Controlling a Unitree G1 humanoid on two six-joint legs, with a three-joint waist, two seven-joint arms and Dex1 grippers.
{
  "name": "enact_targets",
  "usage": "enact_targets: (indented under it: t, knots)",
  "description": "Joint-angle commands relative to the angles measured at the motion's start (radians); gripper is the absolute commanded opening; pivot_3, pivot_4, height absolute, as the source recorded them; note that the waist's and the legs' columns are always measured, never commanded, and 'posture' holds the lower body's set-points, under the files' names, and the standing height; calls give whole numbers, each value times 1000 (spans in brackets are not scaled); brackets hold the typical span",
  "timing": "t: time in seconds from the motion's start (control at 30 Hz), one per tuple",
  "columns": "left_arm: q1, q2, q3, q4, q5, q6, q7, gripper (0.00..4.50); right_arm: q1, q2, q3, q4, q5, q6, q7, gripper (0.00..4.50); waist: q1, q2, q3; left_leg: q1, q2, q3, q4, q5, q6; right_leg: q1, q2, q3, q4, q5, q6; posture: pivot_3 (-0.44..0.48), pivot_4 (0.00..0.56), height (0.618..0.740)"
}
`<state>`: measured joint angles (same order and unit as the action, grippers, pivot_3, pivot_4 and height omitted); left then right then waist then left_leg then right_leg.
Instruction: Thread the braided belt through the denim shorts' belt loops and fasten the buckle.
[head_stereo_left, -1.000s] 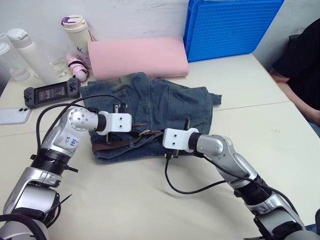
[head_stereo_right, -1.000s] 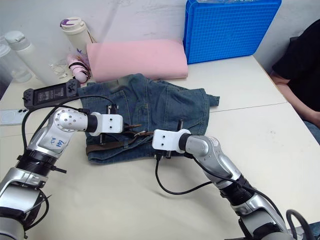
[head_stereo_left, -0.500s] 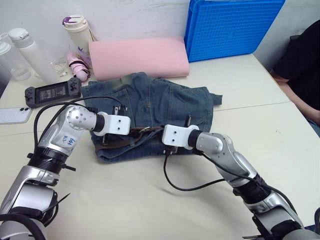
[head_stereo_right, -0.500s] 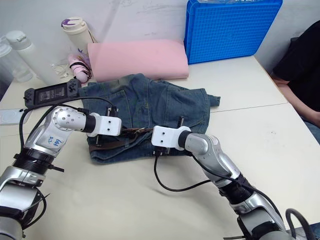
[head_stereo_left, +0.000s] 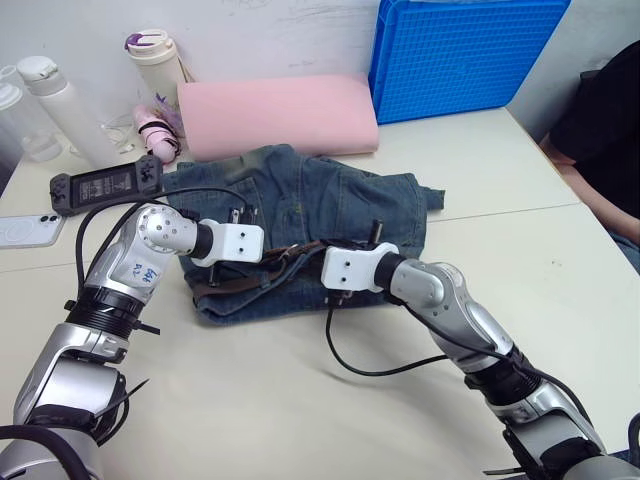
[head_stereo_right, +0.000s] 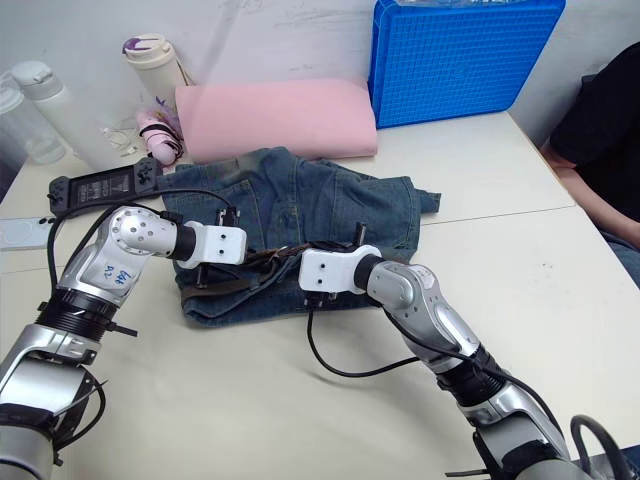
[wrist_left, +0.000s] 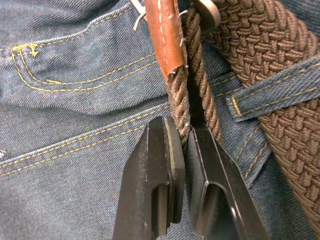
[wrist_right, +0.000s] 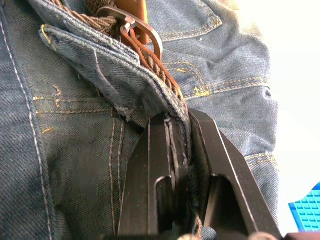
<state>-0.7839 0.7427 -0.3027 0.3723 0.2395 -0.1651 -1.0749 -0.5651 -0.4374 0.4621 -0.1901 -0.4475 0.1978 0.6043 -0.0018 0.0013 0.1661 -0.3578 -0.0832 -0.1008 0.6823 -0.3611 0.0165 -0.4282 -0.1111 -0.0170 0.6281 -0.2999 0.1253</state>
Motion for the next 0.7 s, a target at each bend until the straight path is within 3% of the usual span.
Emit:
enact_targets:
  t: [0.03, 0.2, 0.5, 0.7]
  knots:
    - [-15, -11, -23, -16, 21, -20, -10, 0, -27, 0, -29, -33, -28, -40, -27, 11, 0, 0, 0, 0, 0, 0, 0, 0, 0, 0, 0, 0, 0, 0, 0, 0, 150, 740]
    - [-41, -31, -43, -27, 51, -55, 2, 0, -32, 9, -31, -26, -41, -53, -25, 11, 1, 0, 0, 0, -1, 0, 0, 0, 0, 0, 0, 0, 0, 0, 0, 0, 150, 740]
    - [-3, -137, -33, -119, 36, 40, 57, 0, 19, 37, -54, -55, -24, 15, 5, 11, 3, 0, 0, 0, -3, -1, 0, 1, 1, 0, -2, 0, 1, 0, 1, 0, 150, 740]
    - [38, -62, -79, -138, 169, -101, 117, 0, 66, 109, -122, -92, 41, 173, 15, 11, 2, 0, -1, 0, -3, -1, 0, 1, 1, 0, -2, 0, 1, 0, 1, 0, 150, 740]
